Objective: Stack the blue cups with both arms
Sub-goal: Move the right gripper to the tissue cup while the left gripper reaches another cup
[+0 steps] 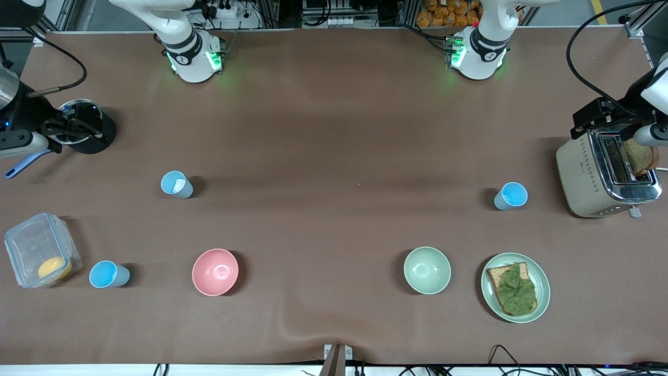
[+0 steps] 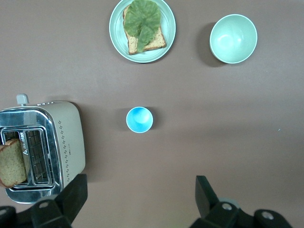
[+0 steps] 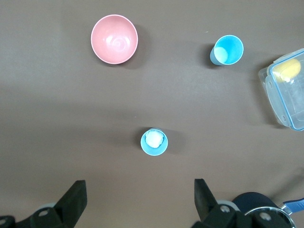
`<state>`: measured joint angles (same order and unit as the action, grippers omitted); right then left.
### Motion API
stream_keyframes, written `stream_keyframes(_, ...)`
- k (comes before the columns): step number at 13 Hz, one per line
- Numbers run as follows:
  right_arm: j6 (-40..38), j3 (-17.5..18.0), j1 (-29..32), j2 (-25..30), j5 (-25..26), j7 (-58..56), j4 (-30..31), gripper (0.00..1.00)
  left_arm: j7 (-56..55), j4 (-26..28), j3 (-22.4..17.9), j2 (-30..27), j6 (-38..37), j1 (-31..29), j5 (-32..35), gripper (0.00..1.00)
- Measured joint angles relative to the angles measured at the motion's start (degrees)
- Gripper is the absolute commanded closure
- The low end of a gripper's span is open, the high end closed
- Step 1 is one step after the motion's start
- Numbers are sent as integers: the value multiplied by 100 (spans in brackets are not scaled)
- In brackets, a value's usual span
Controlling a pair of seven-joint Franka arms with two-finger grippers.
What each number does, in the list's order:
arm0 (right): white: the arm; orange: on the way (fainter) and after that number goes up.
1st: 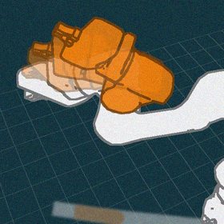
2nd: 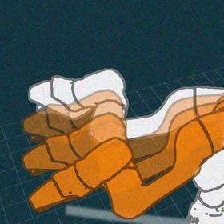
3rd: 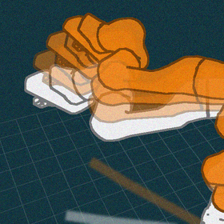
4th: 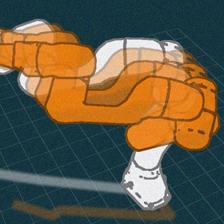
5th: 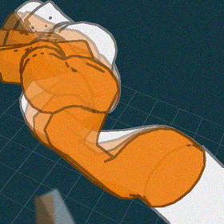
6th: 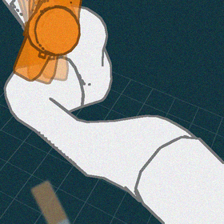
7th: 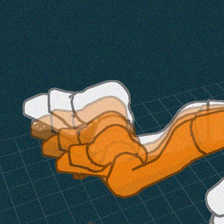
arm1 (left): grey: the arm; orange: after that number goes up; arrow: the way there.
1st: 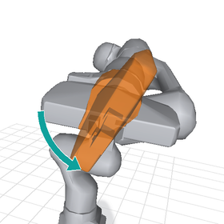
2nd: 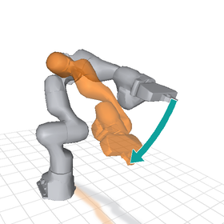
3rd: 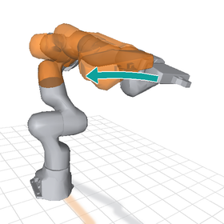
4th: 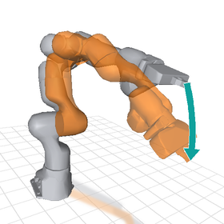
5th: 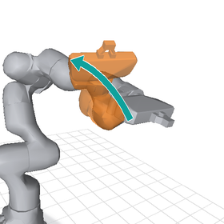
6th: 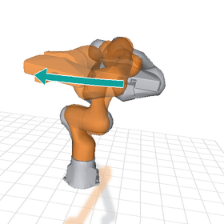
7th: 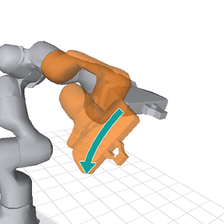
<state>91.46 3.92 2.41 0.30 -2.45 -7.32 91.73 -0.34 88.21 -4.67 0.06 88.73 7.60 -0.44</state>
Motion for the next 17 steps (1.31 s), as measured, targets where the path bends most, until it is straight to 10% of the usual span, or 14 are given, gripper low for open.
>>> stream_keyframes(10,22,0,0,-27,3,0,28,0,-3,78,-130,237,-49,-196,308,0)
stream_keyframes(17,878,35,-38,-89,28,127,920,0,-3,1636,-71,437,1892,-368,309,0)
